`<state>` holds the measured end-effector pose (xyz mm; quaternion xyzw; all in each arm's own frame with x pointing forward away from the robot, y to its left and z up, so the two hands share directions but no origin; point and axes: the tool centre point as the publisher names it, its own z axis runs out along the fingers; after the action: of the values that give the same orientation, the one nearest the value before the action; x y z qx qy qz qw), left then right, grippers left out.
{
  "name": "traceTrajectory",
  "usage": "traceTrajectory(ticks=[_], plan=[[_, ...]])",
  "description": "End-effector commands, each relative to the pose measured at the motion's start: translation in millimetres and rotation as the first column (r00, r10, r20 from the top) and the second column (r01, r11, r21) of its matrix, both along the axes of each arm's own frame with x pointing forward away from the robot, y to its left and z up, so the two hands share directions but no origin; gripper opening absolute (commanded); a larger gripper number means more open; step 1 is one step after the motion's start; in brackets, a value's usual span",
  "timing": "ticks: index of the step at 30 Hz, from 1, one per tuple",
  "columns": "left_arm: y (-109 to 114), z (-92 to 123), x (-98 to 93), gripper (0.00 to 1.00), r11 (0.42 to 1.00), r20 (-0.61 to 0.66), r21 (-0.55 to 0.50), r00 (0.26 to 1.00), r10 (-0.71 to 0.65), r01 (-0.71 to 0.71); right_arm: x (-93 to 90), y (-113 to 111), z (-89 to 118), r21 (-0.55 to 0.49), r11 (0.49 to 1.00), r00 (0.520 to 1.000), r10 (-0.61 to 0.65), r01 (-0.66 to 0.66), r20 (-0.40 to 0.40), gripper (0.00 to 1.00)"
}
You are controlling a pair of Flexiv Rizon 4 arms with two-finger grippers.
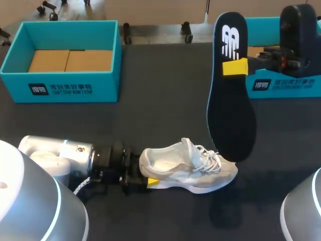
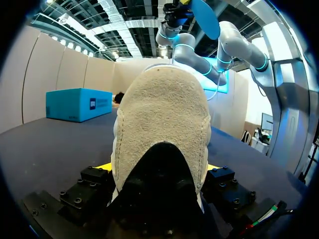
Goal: Take the shoe out of the shoebox, open the shoe tongue, remove and reinsert the insole, then place the shoe into the shoebox
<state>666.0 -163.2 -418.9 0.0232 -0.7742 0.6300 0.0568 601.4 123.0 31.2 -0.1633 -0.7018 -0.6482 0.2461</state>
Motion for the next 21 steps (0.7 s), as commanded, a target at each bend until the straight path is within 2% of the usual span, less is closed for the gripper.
traceTrajectory(ticks=[1,2,3,4,5,18,21], plan=[[-0.7,-0.1,-0.5,0.00,1.000,0.000,0.001,1.000,0.000,0.000,2.6,2.9,-0.3,-0.003,1.000,1.000,0.003,-0.003,-0.002,0.00],[-0.7,0.2,-0.5,0.00,1.000,0.000,0.002,1.000,-0.004,0.004,2.6,2.9,-0.3,-0.003,1.000,1.000,0.003,-0.003,-0.002,0.00],[-0.7,0.4,-0.2,0.34,1.000,0.006,0.006,1.000,-0.009,0.009,2.6,2.9,-0.3,-0.003,1.000,1.000,0.003,-0.003,-0.002,0.00],[-0.7,0.4,-0.1,0.95,1.000,0.008,0.008,1.000,-0.013,0.013,2.6,2.9,-0.3,-0.003,1.000,1.000,0.003,-0.003,-0.002,0.00],[-0.6,0.4,0.1,1.00,1.000,0.003,0.013,1.000,-0.026,0.026,2.6,2.9,-0.3,-0.003,1.000,1.000,0.003,-0.003,-0.002,0.00],[12.1,8.1,4.1,1.00,0.997,0.022,0.059,0.999,-0.046,0.045,2.6,2.9,-0.3,-0.003,1.000,1.000,0.003,-0.003,-0.002,0.00],[16.8,9.9,5.4,1.00,0.994,0.013,0.099,0.999,-0.044,0.043,2.6,2.9,-0.3,-0.003,1.000,1.000,0.003,-0.003,-0.002,0.00]])
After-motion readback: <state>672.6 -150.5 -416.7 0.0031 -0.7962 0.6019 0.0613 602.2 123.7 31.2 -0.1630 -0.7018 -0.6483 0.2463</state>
